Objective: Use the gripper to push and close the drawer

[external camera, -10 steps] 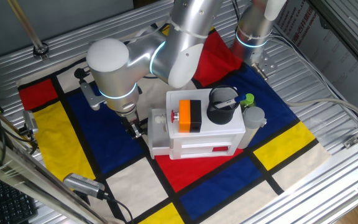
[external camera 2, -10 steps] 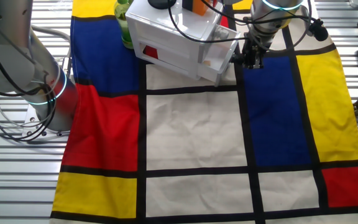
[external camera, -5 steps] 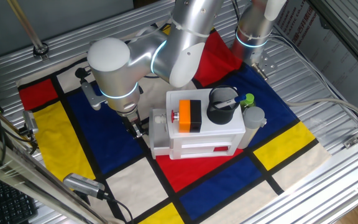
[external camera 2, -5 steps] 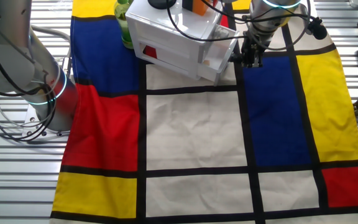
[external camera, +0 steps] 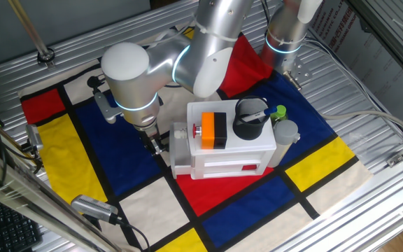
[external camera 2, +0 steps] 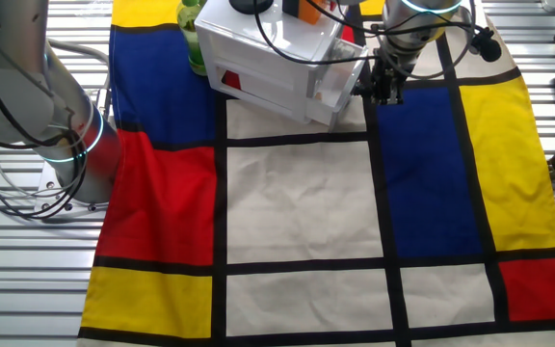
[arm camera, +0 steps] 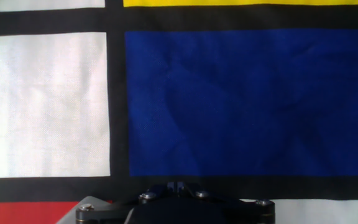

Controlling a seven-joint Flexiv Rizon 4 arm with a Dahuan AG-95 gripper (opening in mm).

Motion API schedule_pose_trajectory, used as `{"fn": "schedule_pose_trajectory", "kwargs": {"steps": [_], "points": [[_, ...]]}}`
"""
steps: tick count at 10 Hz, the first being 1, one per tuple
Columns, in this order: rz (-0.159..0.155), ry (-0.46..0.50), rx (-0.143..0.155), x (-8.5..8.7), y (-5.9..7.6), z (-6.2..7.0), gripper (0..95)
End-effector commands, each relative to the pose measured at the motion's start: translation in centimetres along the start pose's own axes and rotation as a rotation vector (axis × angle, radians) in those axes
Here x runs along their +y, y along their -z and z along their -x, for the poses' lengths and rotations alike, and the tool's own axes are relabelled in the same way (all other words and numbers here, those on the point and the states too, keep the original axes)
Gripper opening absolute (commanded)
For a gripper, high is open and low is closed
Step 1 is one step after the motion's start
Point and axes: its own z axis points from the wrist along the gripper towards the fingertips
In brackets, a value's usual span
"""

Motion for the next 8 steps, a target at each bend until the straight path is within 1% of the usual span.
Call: {"fn": "schedule_pose_trajectory", "kwargs": {"steps": [1,6,8], "points": [[0.003,-0.001,0.0,0.02,0.04,-0.09,0.0],[0.004,-0.005,0.0,0.26,0.15,-0.28,0.0],[0.005,-0.005,-0.003,0.26,0.07,-0.54,0.0]]}}
